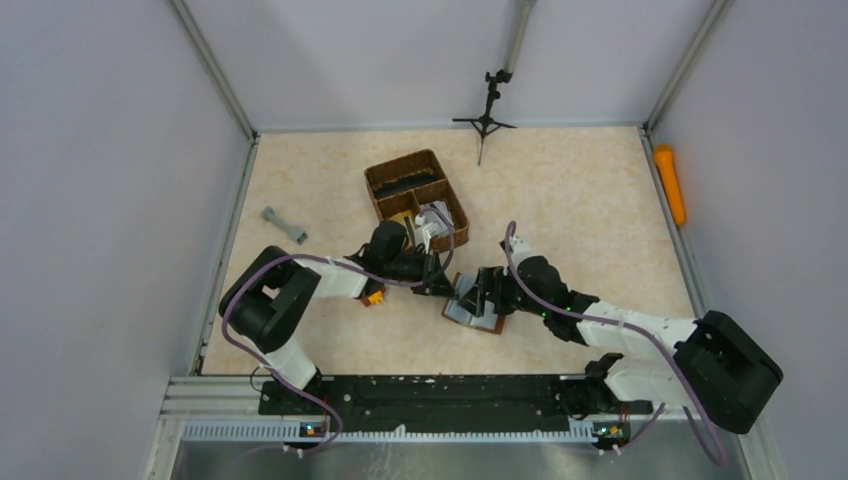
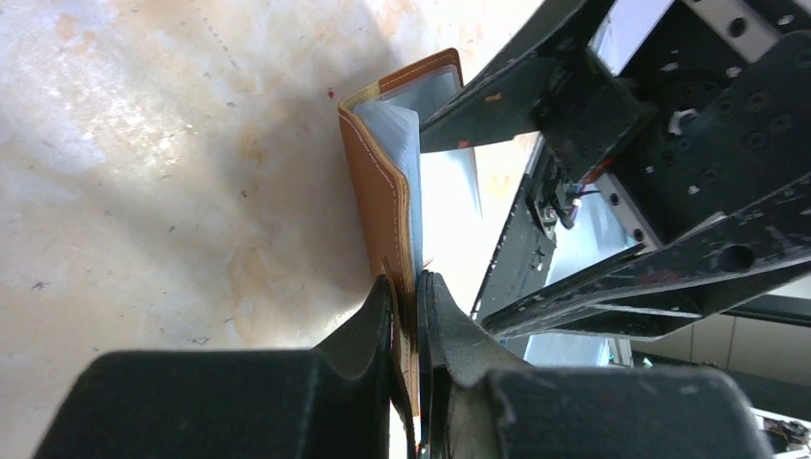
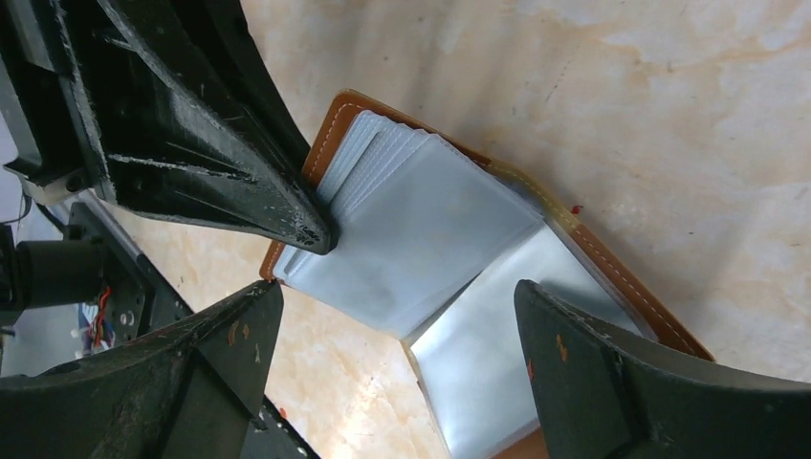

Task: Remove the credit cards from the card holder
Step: Remove the credit card from the card holder.

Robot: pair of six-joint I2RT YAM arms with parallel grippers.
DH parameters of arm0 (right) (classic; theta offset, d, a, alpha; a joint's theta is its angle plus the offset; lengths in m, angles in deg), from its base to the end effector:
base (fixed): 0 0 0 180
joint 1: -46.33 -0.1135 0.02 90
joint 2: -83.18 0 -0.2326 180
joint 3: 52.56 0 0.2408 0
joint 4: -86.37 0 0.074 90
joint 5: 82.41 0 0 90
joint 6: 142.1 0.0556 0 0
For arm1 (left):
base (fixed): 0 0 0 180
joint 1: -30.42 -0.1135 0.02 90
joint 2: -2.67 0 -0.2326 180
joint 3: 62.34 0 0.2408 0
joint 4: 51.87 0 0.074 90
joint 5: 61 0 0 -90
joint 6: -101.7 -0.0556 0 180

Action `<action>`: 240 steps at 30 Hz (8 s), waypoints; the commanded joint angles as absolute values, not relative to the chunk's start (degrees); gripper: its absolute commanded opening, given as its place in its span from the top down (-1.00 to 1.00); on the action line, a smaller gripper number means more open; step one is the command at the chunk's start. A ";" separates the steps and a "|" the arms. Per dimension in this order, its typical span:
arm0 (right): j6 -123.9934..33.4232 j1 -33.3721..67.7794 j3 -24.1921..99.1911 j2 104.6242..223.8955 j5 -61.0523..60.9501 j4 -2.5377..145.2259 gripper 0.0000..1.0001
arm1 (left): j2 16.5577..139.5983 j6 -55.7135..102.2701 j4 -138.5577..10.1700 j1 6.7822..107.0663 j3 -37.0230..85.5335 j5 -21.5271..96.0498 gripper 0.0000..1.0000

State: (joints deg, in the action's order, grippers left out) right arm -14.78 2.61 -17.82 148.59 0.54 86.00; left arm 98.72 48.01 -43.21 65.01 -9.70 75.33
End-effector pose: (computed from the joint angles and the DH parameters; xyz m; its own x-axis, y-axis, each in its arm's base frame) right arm 0.1695 0.1715 0.1356 -0.7583 0.1074 -0.6430 -0.3800 0.7287 0.5698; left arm 0.2338 -0.2101 0.1153 -0.9000 0.1239 -0.4180 0.4323 0.3778 -0.8188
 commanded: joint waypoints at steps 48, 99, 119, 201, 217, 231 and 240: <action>-13.86 0.71 -12.60 145.65 22.89 65.82 0.81 | 93.82 44.71 -45.11 64.87 -9.23 74.43 0.83; -14.79 1.73 -13.94 158.17 1.90 84.23 0.96 | 103.04 45.92 -45.33 65.62 -4.91 76.74 0.09; -5.18 6.79 -21.56 142.08 -0.84 84.96 0.54 | 95.86 54.69 -28.84 63.38 -12.72 80.43 1.00; 4.46 8.27 -35.58 113.63 -7.26 110.33 1.00 | 96.17 70.84 -0.44 64.58 -16.85 90.20 0.40; 3.73 8.54 -35.59 110.41 -3.94 103.96 1.00 | 103.22 86.51 22.65 61.69 -18.43 92.02 1.00; 3.38 8.89 -34.66 107.36 0.96 95.11 1.00 | 99.27 77.28 8.71 61.15 -18.57 90.21 1.00; 2.99 9.15 -33.93 105.67 3.45 90.78 1.00 | 98.27 76.28 6.98 60.86 -18.80 89.66 1.00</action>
State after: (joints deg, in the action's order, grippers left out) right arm 4.30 8.75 -37.23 105.33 1.11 92.71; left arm 101.39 78.37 6.04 61.23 -18.55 90.17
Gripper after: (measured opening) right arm 0.008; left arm 0.180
